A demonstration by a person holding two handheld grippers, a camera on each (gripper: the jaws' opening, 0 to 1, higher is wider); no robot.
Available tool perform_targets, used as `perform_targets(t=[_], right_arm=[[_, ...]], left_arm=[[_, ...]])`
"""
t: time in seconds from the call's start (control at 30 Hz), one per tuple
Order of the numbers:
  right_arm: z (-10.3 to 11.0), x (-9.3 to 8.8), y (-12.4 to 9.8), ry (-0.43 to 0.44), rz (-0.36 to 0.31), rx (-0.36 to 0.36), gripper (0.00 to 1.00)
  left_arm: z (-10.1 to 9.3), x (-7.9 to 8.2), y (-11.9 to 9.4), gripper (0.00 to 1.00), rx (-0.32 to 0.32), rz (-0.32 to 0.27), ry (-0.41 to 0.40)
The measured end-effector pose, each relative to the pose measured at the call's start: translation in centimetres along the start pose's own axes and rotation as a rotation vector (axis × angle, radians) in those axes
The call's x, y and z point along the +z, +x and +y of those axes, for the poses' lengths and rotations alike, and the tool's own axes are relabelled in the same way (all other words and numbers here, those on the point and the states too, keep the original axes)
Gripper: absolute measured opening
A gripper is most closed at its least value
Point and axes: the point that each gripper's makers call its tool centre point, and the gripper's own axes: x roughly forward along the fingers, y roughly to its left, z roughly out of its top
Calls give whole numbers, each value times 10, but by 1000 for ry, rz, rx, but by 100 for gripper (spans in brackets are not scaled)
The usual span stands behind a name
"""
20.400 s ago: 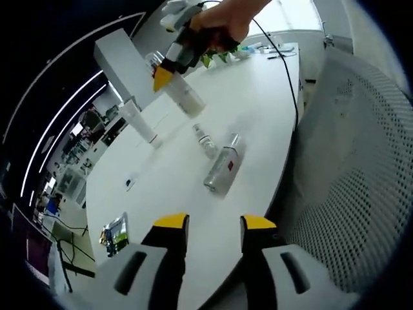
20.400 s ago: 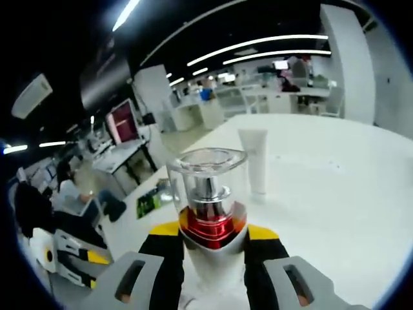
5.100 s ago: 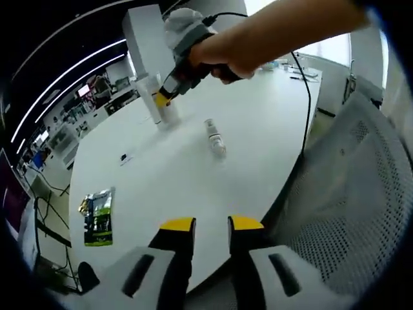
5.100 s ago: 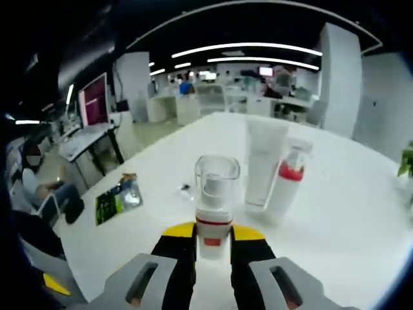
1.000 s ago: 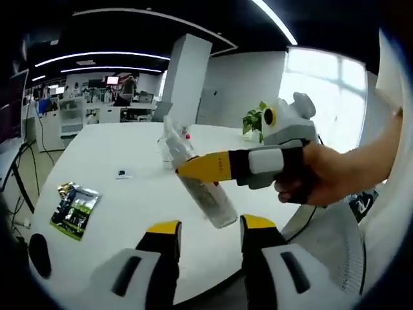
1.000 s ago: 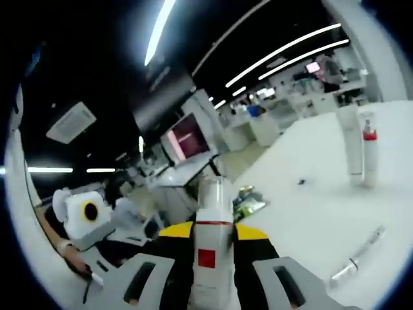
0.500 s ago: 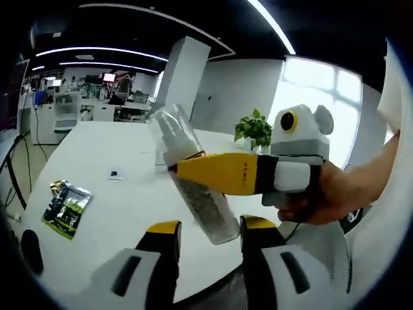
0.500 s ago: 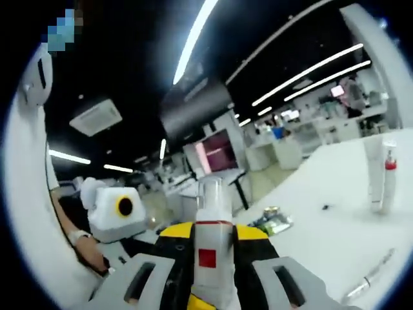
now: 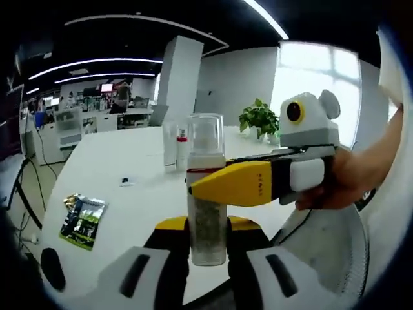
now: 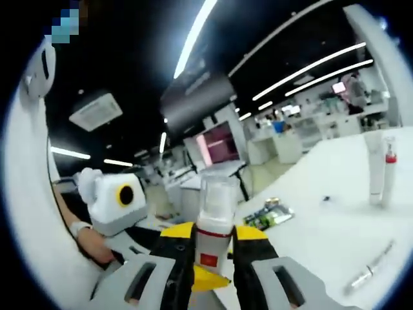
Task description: Arrange the skincare products in the storage area until every visible bottle or jar stands upright without overlapping.
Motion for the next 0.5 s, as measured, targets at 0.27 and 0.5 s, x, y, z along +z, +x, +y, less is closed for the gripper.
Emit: perform_targets(t=[0.27,0.5], right_arm=[[-17,-21,1,221,120,-153,17],[-23,-37,1,245,247,-258,21]], left_arm=[[10,-12,2,16,58,75,115],[9,-14,4,16,68,81,151]])
